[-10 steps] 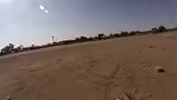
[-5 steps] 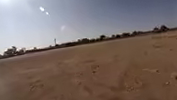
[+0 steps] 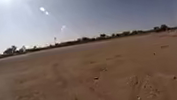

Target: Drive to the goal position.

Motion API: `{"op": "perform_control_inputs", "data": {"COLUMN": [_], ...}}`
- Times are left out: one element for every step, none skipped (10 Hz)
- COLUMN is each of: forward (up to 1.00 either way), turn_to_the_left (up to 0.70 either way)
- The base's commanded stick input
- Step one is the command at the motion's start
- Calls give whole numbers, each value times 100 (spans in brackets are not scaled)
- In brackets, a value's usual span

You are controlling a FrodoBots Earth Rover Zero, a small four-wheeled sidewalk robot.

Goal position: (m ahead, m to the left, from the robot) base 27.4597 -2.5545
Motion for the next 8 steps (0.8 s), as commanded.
{"op": "perform_control_inputs", "data": {"forward": [70,70,70,70,70,70,70,70], "turn_to_the_left": [35,34,16,0,0,0,0,0]}}
